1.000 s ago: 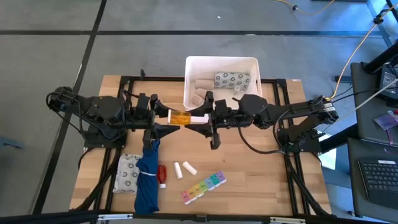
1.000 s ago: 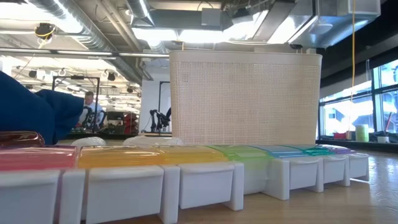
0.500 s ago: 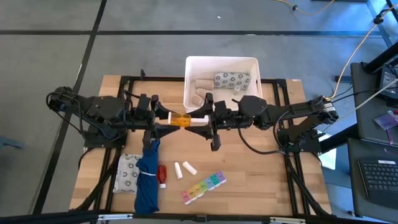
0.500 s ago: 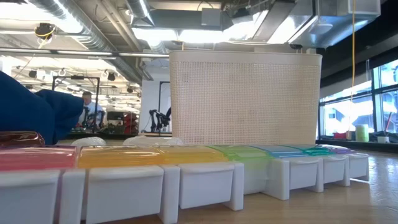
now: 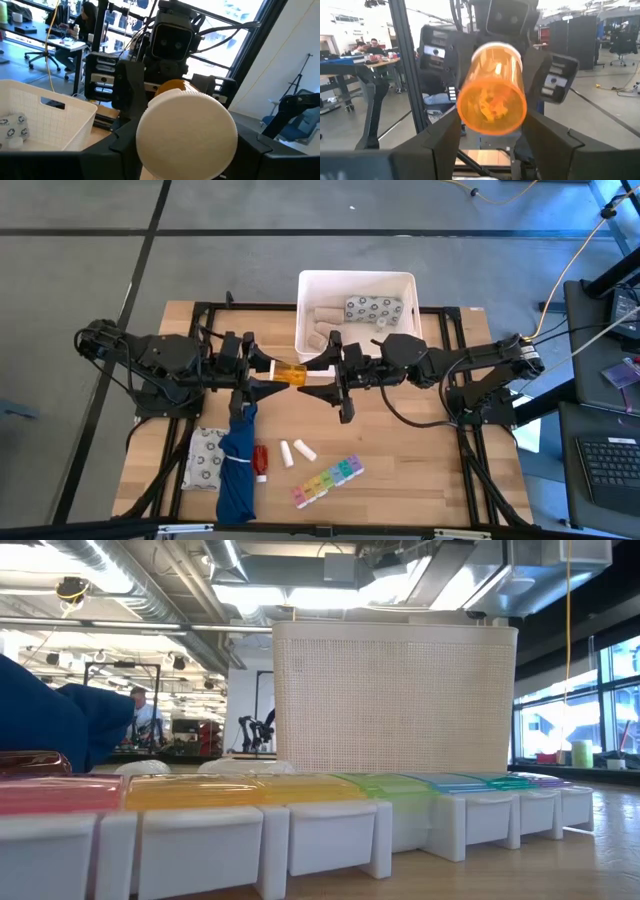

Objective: Pick & place medical supplies in basket/bin
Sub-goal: Put the orange pill bottle into the white container

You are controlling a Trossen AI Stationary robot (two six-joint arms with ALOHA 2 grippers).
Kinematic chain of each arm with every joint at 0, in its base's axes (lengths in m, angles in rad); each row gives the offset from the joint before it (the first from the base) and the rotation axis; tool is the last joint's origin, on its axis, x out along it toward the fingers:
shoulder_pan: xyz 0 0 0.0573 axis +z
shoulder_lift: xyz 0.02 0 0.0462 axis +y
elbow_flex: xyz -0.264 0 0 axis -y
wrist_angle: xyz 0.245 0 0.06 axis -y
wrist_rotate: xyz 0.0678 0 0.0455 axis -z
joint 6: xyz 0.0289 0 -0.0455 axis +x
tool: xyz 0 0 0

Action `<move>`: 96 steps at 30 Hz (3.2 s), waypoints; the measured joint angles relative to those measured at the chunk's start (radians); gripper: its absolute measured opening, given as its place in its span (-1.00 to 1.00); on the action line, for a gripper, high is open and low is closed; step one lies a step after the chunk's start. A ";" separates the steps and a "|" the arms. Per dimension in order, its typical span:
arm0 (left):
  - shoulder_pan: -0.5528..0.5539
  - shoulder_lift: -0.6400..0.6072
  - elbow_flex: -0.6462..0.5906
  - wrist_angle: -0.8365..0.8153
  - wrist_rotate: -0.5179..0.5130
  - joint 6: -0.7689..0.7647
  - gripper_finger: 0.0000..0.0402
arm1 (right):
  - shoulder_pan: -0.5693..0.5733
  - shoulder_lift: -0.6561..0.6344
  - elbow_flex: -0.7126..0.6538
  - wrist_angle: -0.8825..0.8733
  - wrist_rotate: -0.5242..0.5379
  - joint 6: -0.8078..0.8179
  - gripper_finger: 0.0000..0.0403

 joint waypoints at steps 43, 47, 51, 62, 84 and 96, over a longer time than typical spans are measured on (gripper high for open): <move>0.793 0.622 0.416 -0.599 0.494 0.330 -0.03 | -0.028 -0.173 -0.027 -1.034 0.364 0.431 0.51; 0.793 0.711 0.478 -0.655 0.435 0.388 -0.03 | -0.022 -0.176 -0.027 -1.090 0.364 0.493 0.51; 0.789 0.776 0.483 -0.680 0.433 0.427 -0.03 | -0.022 -0.178 -0.026 -1.159 0.364 0.563 0.51; 0.777 0.921 0.483 -0.689 0.404 0.469 -0.03 | -0.022 -0.178 -0.026 -1.170 0.365 0.589 0.51; 0.776 1.030 0.484 -0.708 0.386 0.525 -0.03 | -0.022 -0.178 -0.026 -1.163 0.365 0.606 0.51; 0.776 1.032 0.483 -0.681 0.387 0.512 0.02 | -0.022 -0.178 -0.026 -1.163 0.365 0.606 0.51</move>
